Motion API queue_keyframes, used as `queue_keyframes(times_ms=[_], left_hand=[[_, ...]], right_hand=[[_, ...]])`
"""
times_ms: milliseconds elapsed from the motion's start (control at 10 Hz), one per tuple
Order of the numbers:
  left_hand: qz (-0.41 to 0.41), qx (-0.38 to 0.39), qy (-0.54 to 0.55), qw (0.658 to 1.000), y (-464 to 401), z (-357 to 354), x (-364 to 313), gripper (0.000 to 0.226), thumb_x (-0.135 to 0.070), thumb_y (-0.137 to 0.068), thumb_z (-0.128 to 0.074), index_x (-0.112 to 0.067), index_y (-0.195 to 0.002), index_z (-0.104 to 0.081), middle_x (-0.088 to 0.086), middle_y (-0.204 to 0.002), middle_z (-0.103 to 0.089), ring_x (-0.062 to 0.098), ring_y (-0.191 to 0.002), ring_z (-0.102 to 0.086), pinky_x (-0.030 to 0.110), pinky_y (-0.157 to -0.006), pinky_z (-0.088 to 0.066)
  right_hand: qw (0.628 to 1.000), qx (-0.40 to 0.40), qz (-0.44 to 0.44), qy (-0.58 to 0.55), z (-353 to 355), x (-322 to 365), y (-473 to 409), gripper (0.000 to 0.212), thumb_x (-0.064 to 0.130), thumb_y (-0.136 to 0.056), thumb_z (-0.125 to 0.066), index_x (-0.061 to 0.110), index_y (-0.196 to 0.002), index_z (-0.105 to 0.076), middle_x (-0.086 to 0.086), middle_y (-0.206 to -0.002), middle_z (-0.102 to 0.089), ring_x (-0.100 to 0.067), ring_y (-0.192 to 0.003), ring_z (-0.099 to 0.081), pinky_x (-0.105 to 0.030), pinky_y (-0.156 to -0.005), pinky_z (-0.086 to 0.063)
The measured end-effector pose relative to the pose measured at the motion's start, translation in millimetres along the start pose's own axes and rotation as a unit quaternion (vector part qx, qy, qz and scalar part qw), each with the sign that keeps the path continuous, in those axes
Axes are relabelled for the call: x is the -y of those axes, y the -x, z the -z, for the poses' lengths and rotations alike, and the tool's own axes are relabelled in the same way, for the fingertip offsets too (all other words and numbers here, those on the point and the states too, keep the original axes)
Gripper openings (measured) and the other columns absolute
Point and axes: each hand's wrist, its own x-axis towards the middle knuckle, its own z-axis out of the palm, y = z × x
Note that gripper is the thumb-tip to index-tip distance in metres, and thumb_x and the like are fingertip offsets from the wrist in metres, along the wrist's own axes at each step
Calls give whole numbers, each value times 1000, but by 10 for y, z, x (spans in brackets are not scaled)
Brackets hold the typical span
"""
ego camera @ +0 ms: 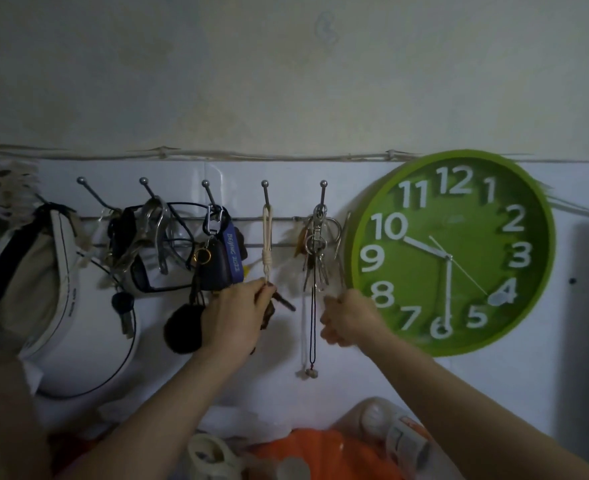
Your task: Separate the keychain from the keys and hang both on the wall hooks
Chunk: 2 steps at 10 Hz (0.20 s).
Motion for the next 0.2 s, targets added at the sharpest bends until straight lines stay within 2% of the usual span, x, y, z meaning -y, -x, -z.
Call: queue_keyframes(times_ms=[100, 200], left_hand=[[-100, 24, -260, 960, 74, 19, 71, 40, -36, -93, -39, -22, -130, -43, 7, -125, -59, 25, -108, -57, 37, -88, -46], [-118, 93, -369, 917, 230, 66, 70, 65, -32, -90, -41, -20, -146, -9, 9, -153, -25, 28, -137, -25, 41, -113, -21]], right_hand=[[961, -2, 43, 272, 7, -152, 194, 37, 28, -96, -44, -4, -105, -60, -23, -111, -68, -36, -102, -65, -37, -81, -52], [915, 0, 78, 397, 127, -224, 450, 26, 23, -93, -48, 7, -114, -52, -14, -119, -61, -31, -109, -59, -35, -80, -47]])
